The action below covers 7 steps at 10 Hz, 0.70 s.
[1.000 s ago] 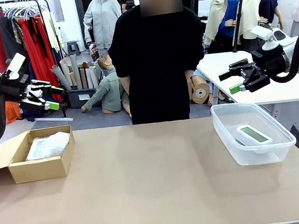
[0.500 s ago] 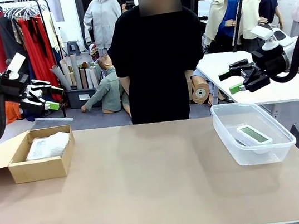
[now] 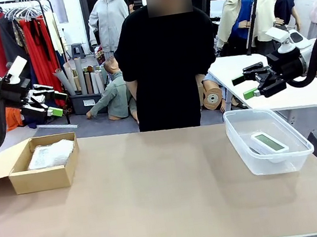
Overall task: Separate and place wrapped and unwrapped clocks.
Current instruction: If the picked Digital clock is wrapped, place it in the Package Box ; if not, place it in the Organizing box.
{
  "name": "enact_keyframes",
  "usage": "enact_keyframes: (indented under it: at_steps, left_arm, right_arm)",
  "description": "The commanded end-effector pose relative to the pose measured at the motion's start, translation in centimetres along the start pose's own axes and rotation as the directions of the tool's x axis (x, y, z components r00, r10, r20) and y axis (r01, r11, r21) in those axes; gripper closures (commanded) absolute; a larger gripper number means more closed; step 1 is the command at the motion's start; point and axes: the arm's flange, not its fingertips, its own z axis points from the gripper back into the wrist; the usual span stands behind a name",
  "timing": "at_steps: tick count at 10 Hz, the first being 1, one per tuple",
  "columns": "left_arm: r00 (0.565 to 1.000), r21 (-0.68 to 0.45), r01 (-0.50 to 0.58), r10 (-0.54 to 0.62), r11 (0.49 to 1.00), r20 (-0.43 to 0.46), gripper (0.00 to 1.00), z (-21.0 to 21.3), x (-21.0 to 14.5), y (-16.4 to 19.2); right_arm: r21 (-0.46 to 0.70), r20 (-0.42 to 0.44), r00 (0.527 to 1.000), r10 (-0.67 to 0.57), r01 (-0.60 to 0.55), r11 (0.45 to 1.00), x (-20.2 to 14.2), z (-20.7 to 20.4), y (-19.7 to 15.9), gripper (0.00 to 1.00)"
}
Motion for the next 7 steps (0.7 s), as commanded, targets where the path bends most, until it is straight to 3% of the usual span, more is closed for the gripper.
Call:
enact_keyframes:
  at_steps: [1, 7]
  left_arm:
    - [1.0, -0.002, -0.001, 0.001, 1.0, 0.002, 0.0, 0.02, -0.02, -0.03]
    - [1.0, -0.002, -0.001, 0.001, 1.0, 0.002, 0.0, 0.02, -0.02, -0.03]
  right_arm:
    - [0.0, 0.001, 1.0, 0.003, -0.003, 1.0, 0.19, 0.06, 0.08, 0.0]
    - [0.0, 0.001, 1.0, 0.003, -0.003, 1.0, 0.19, 0.06, 0.08, 0.0]
